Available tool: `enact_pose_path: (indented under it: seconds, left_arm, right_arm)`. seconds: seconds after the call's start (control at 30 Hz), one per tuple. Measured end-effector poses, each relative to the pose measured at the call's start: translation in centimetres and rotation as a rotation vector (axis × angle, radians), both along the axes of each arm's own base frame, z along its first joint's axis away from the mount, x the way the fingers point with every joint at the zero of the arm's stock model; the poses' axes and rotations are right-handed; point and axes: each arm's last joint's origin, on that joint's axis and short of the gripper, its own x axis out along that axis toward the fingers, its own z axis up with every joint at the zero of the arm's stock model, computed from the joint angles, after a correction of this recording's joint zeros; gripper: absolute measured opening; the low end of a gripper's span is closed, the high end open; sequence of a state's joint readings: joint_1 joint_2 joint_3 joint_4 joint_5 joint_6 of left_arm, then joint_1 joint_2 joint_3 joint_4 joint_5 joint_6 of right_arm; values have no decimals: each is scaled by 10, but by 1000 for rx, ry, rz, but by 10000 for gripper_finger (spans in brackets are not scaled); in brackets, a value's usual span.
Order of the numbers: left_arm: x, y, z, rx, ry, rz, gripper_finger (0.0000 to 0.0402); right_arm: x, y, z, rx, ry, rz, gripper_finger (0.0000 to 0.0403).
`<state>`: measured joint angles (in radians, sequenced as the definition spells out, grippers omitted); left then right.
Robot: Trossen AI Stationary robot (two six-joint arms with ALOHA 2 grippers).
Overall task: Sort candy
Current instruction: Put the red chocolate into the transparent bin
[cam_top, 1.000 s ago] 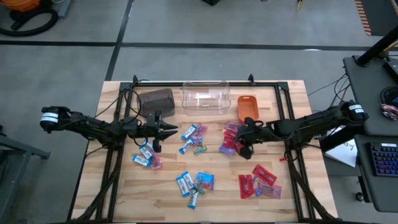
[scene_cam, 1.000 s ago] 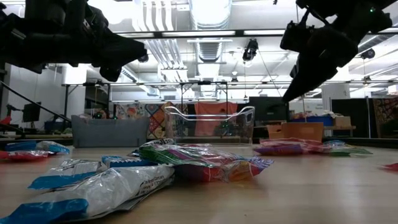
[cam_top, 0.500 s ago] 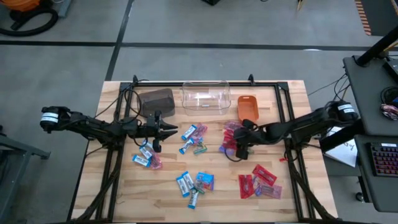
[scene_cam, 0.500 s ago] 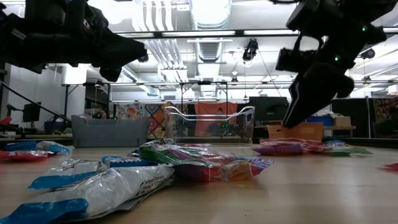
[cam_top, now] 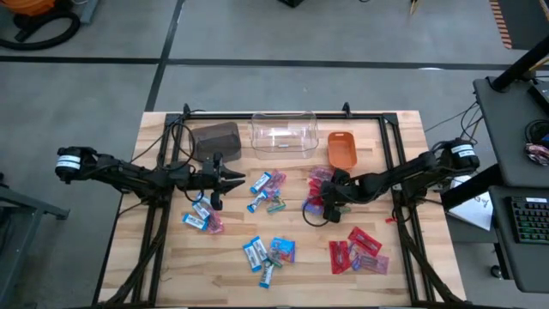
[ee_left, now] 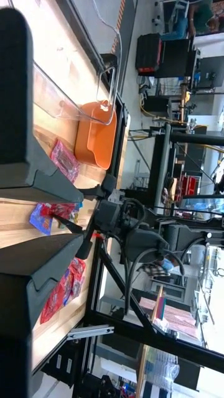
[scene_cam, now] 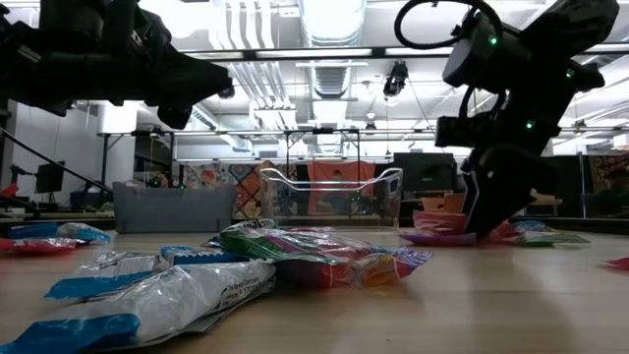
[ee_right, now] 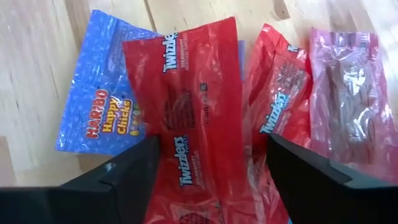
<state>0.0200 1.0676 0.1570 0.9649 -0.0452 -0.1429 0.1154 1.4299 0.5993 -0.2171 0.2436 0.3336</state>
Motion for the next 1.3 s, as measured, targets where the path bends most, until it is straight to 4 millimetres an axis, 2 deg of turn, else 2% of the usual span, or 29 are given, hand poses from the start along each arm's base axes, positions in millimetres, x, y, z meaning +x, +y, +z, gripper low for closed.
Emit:
enact_pose_path:
  seconds: [0.4, 0.77, 0.93, 1.13, 1.3]
  left_arm:
    - [0, 0, 0, 0, 0, 1, 75]
    - [0, 1, 0, -2, 0, 28, 75]
    - [0, 1, 0, -2, 0, 28, 75]
    - [0, 1, 0, -2, 0, 28, 75]
    - [0, 1, 0, -1, 0, 28, 75]
  right_arm:
    - [-2, 0, 6, 17, -21, -4, 143]
    - [-3, 0, 16, 28, -68, -7, 47]
    - [-5, 0, 23, 31, -99, -7, 26]
    - [-8, -1, 36, 38, -157, -6, 21]
    - [-4, -2, 60, 15, -252, 11, 20]
